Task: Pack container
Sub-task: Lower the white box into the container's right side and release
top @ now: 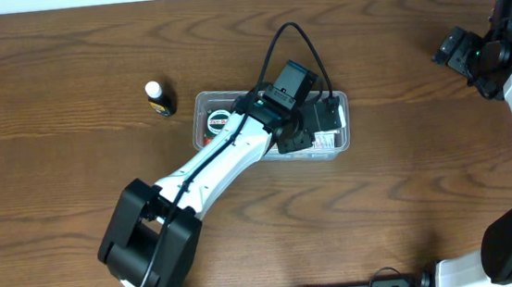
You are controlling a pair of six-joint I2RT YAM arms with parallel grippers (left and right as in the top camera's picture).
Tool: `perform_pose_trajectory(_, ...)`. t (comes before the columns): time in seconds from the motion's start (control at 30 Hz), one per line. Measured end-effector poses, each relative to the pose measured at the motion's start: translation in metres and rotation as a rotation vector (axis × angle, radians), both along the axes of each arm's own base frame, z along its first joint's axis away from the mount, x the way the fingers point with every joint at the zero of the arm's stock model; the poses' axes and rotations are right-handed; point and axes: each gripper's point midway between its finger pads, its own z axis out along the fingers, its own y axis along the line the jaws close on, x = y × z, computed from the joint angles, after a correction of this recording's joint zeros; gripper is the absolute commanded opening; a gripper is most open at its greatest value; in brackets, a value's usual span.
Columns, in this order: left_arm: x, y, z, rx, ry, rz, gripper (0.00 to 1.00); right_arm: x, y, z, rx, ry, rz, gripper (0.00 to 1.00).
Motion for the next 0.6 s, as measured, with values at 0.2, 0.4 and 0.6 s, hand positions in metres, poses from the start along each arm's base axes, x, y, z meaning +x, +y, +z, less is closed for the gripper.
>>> perform_pose_trajectory(0.2,0.004,-0.003,-0.015,0.024,-0.015,-0.054,0.35,0.0,0.0,0.0,0.0,0.0,0.0,0.99)
perform_pose_trajectory(0.4,0.007,-0.005,-0.023,0.029,-0.021,-0.069,0.36,0.0,0.0,0.0,0.0,0.0,0.0,0.99)
perform_pose_trajectory(0.6,0.012,-0.009,-0.021,0.017,-0.045,-0.075,0.7,0.0,0.0,0.0,0.0,0.0,0.0,0.99)
